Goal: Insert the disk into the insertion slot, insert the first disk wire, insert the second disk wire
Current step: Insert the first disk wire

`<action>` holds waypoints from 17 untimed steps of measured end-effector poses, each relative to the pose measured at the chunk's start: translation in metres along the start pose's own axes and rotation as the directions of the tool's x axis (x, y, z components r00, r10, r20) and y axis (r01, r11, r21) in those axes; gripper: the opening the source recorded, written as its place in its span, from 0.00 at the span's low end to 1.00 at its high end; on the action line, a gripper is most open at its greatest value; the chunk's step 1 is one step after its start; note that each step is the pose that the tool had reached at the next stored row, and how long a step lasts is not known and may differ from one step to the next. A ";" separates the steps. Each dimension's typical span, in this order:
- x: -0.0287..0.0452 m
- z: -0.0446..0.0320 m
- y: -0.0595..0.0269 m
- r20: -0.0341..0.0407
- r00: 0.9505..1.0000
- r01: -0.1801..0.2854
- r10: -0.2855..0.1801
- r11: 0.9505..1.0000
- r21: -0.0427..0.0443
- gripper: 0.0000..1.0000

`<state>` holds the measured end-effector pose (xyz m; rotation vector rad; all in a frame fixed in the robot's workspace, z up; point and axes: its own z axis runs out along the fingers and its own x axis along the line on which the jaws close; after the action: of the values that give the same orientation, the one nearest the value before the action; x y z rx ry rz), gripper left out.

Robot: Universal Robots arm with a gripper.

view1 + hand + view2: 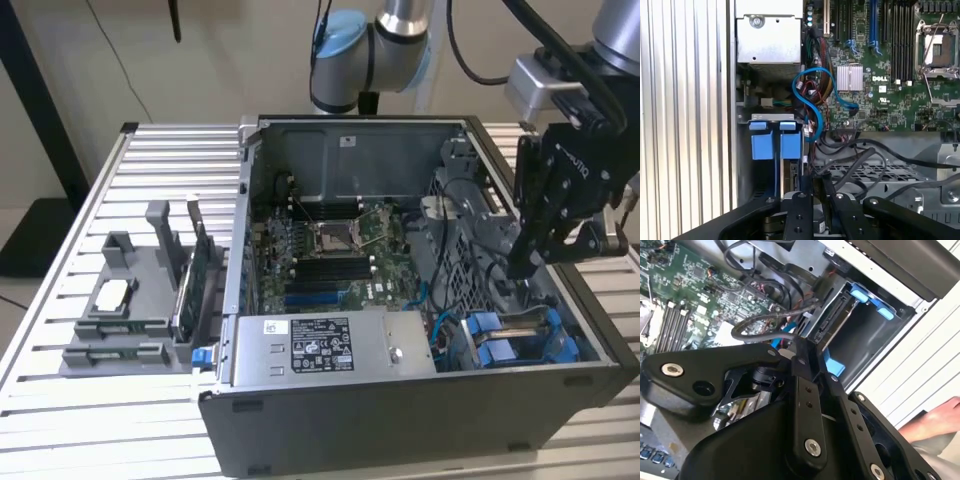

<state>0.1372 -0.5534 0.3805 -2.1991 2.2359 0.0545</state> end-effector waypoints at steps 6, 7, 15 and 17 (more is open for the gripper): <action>0.0103 0.0018 -0.0052 -0.008 1.000 0.000 0.000 1.000 0.000 0.19; 0.0124 0.0018 -0.0067 -0.008 1.000 0.000 0.000 1.000 0.000 0.19; 0.0220 0.0048 -0.0154 -0.010 1.000 0.000 0.000 1.000 -0.002 0.19; 0.0221 0.0063 -0.0160 -0.010 1.000 0.000 0.000 1.000 -0.002 0.19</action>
<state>0.1526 -0.5755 0.3732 -2.2049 2.2424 0.0460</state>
